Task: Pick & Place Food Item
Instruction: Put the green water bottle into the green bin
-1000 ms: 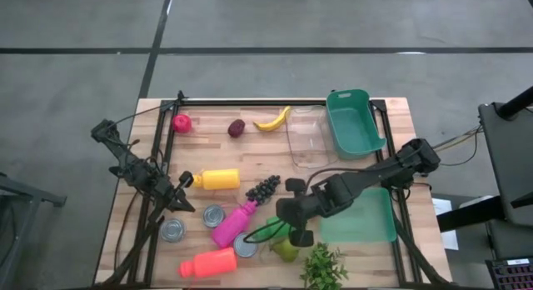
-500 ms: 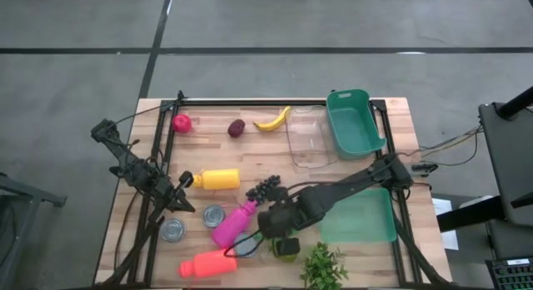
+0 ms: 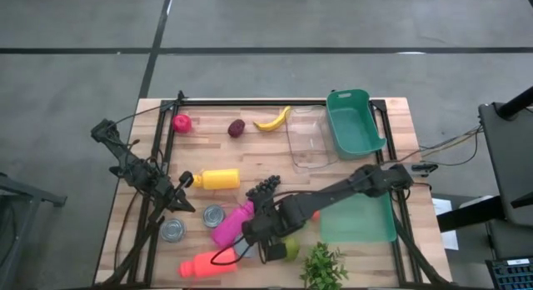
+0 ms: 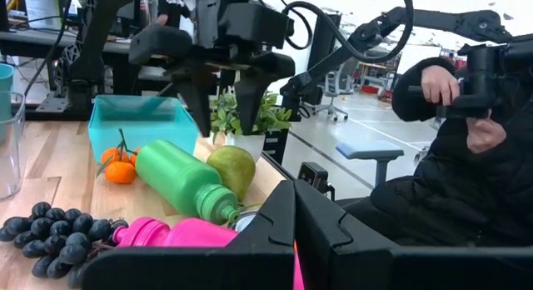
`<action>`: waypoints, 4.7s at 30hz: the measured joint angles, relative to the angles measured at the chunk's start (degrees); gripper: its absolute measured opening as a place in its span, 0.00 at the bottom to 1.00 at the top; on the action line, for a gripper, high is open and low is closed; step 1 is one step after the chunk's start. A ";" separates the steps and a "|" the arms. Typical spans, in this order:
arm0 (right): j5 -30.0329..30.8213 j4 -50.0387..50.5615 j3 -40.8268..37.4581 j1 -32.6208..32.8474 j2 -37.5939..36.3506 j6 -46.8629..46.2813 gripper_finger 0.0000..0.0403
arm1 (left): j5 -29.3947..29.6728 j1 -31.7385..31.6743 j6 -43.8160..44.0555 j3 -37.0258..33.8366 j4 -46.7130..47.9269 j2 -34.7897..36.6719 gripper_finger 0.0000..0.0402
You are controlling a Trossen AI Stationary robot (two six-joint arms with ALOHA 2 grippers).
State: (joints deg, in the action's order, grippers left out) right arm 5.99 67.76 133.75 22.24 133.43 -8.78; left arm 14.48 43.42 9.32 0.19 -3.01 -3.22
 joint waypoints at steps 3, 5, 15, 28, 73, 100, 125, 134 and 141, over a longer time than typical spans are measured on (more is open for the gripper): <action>0.11 -0.26 -0.02 -0.28 0.73 -0.15 0.74 | 0.00 0.00 0.00 0.00 0.00 0.00 0.00; 0.15 -0.65 -0.04 -0.22 1.45 -0.13 0.77 | 0.00 0.00 0.00 0.00 0.00 0.00 0.00; -0.49 -0.78 -0.11 -0.22 4.43 -0.22 0.81 | 0.00 0.00 0.00 0.00 0.00 0.00 0.00; -3.51 -3.61 -0.13 0.00 7.73 -1.70 0.81 | 0.00 0.02 -0.01 0.00 0.00 0.00 0.00; -4.86 -4.97 -5.31 -1.83 7.74 4.61 0.81 | 0.00 0.00 0.00 0.00 0.00 0.00 0.00; -4.36 -7.91 -7.45 -1.77 7.72 6.55 0.81 | 0.00 0.00 0.00 0.00 0.00 0.00 0.00; -4.10 -6.71 -7.91 -1.07 7.69 8.96 0.80 | 0.00 0.00 0.00 0.00 0.00 0.00 0.00; -4.08 -6.89 -7.91 -1.10 7.69 8.79 0.75 | 0.00 0.00 0.00 0.00 0.00 0.00 0.00; -4.25 -6.88 -7.91 -1.14 7.69 8.81 0.58 | -0.02 0.00 0.00 0.00 0.00 0.00 0.00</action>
State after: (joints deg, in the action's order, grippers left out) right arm 1.74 60.88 125.84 21.10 141.12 0.03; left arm 14.46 43.42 9.32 0.19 -3.01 -3.22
